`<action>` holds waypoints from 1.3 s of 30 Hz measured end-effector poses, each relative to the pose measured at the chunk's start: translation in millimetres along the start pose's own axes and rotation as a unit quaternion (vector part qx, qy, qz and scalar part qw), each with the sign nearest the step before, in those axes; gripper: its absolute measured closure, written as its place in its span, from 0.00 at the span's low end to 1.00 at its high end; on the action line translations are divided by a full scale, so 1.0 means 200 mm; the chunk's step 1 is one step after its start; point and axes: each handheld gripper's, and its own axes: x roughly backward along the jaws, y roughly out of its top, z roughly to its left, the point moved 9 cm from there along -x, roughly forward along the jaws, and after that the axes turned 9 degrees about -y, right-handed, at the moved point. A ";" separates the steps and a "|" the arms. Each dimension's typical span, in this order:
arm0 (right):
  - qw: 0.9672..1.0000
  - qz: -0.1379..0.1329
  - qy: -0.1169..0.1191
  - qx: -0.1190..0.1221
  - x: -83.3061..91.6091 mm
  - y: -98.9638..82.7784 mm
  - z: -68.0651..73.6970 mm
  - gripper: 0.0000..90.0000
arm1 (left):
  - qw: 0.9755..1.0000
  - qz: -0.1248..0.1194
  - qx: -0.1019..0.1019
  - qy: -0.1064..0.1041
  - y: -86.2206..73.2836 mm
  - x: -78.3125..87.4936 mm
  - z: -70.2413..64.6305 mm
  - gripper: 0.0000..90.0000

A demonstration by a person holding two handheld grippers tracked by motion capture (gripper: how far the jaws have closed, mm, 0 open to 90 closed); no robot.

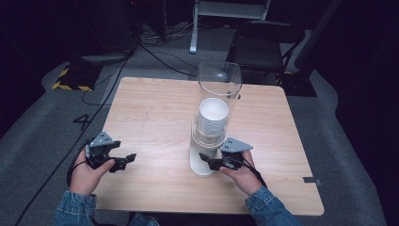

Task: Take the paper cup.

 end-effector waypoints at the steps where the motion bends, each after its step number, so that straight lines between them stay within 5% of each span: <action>1: 1.000 0.000 0.000 0.000 0.00 0.00 0.00 0.37 | 1.000 0.000 -0.002 0.001 0.00 0.00 0.00 0.20; 8: 0.999 0.050 -0.002 0.012 0.04 -0.09 0.00 0.37 | 1.000 0.001 0.000 -0.003 0.01 -0.02 0.00 0.20; 21: 0.996 0.081 -0.019 0.012 0.20 -0.19 -0.10 0.38 | 1.000 0.007 -0.005 -0.008 0.03 -0.07 0.00 0.20; 30: 0.997 0.060 -0.054 -0.006 0.25 -0.18 -0.23 0.37 | 1.000 0.009 -0.005 -0.012 0.03 -0.08 -0.01 0.20; 39: 0.992 0.030 -0.113 -0.056 0.28 -0.20 -0.45 0.36 | 1.000 0.010 -0.003 -0.009 0.02 -0.08 0.00 0.20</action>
